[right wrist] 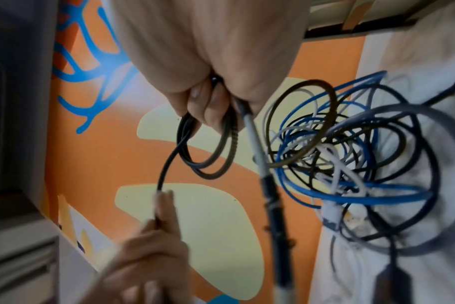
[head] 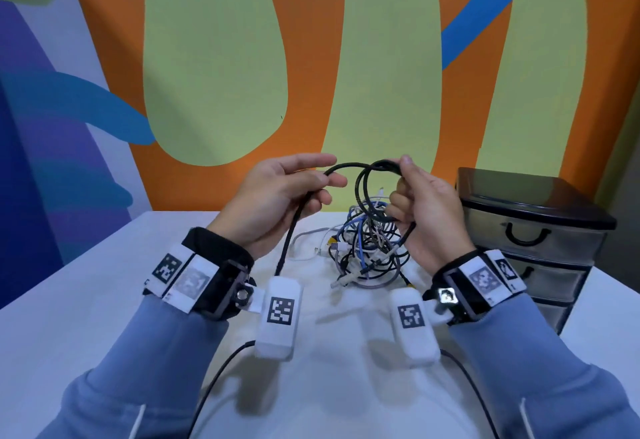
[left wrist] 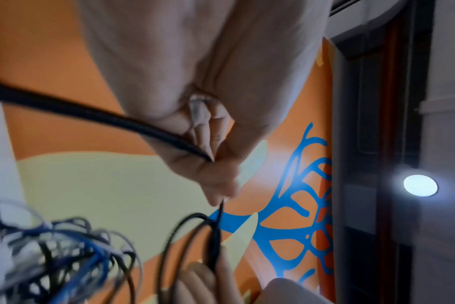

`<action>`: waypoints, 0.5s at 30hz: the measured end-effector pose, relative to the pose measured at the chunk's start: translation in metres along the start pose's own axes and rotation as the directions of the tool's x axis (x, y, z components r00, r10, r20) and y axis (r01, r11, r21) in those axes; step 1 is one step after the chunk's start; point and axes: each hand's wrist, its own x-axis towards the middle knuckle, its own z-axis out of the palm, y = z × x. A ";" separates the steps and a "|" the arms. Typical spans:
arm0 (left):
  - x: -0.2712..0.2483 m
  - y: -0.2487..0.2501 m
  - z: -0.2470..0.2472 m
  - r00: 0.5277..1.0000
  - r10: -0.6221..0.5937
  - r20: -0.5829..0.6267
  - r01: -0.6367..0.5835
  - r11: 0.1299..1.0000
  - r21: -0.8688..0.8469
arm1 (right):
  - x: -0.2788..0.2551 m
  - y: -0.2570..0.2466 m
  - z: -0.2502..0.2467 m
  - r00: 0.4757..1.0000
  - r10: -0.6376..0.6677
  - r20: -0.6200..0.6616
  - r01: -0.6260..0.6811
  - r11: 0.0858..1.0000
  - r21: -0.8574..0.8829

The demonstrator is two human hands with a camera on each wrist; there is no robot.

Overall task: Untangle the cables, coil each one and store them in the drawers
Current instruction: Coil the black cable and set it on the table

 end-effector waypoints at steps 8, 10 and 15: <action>0.010 -0.025 -0.002 0.923 0.385 -0.023 -0.281 0.711 0.644 | -0.009 0.004 0.016 0.973 0.161 0.166 -0.203 0.938 0.280; 0.009 -0.021 0.004 0.936 0.348 -0.046 -0.275 0.807 0.523 | -0.011 0.009 0.019 0.983 0.126 0.132 -0.144 0.979 0.141; -0.003 -0.013 0.019 0.977 0.211 0.018 -0.206 0.926 0.315 | -0.014 0.023 0.022 0.986 -0.123 0.110 0.156 0.911 -0.382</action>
